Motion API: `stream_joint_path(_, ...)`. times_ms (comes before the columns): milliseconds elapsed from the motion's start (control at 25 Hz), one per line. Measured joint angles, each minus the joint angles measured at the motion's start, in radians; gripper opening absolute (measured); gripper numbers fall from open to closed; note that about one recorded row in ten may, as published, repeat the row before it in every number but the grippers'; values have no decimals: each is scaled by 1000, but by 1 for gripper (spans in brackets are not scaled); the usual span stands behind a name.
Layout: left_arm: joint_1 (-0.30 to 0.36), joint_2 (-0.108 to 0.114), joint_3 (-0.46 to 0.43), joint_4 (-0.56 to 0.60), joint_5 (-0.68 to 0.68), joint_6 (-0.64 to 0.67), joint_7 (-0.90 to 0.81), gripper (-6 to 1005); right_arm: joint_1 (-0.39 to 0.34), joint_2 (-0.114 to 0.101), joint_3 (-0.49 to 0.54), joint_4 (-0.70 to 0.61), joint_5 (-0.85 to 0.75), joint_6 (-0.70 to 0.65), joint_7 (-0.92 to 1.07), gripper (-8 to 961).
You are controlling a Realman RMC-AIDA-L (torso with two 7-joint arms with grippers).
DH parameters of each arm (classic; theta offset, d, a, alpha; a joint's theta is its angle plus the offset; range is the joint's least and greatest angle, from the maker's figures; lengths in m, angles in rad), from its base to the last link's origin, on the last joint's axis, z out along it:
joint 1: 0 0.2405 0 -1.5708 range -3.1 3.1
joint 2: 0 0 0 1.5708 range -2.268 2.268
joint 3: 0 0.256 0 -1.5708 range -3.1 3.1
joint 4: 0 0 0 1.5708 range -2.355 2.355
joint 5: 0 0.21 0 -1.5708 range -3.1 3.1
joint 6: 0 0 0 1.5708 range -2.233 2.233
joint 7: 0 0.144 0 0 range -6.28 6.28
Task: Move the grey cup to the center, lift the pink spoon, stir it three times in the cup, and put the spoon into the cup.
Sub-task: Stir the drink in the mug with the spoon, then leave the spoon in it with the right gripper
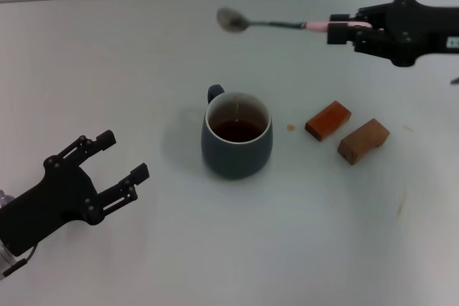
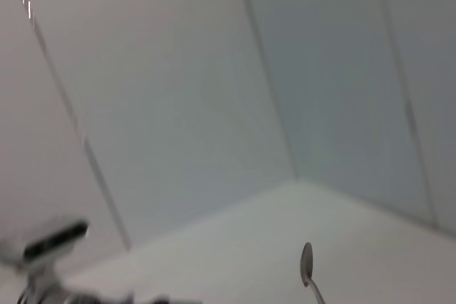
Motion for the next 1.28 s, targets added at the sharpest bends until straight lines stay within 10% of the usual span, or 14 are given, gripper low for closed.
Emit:
stream_joint_path(280,-1,1,15,2,5,-1,1,814,201,-54,-123,-143,-208,-92,261,116)
stream_joint_path(520,-5,0,88,3,8,-7,1,815,324,-52,-192,-181,-358,-131,347,115)
stream_joint_path(1040,-3,-2,135,-3,11,-29,1,814,480,12,-423,-196,-525,-22,464,115)
stream_joint_path(1280,-1,-2,137,-6,10,-25,1,815,515,76,-512,-194,-626,31,491,115)
